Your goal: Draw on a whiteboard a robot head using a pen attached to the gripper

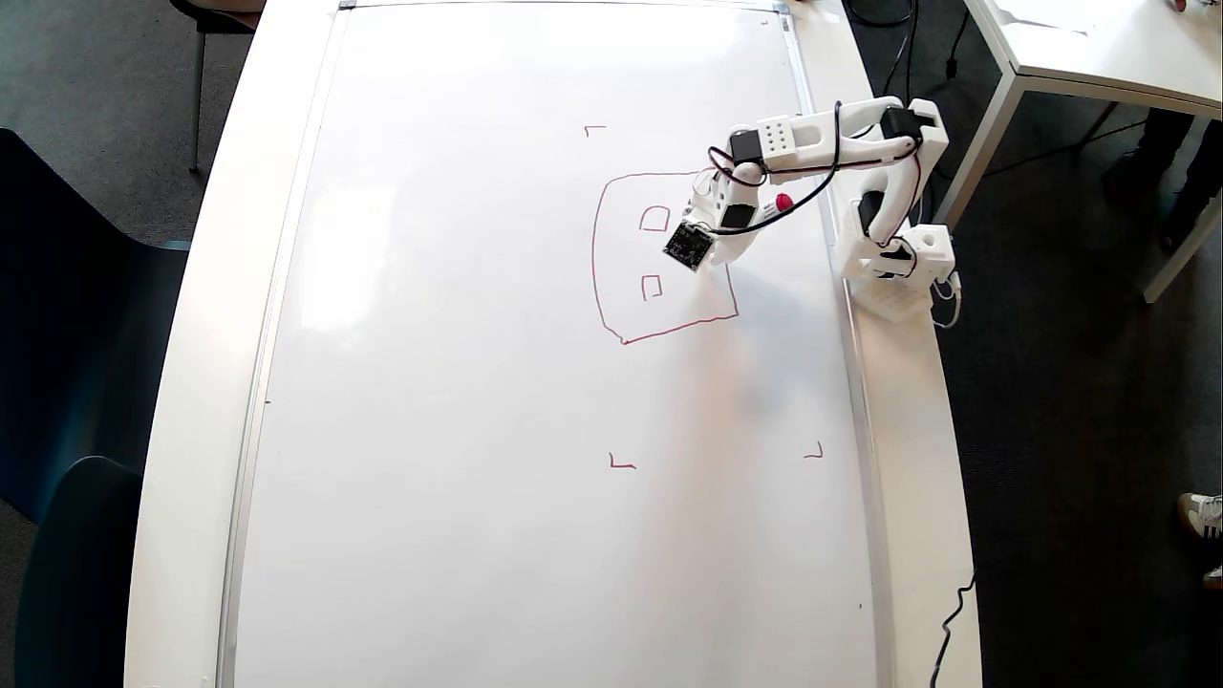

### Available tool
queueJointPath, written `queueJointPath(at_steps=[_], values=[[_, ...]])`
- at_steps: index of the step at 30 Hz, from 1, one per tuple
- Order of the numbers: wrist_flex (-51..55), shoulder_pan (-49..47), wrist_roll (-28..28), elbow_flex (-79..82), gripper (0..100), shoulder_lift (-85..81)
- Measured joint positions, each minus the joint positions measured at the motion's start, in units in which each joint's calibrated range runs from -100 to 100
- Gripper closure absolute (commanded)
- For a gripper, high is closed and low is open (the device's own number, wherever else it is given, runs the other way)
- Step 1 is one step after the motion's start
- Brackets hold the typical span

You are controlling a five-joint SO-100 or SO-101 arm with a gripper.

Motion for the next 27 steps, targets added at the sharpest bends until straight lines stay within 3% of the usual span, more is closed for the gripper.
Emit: queueJointPath(at_steps=[27], values=[[-7.3, -0.2, 0.1, 0.5, 99, 0.1]])
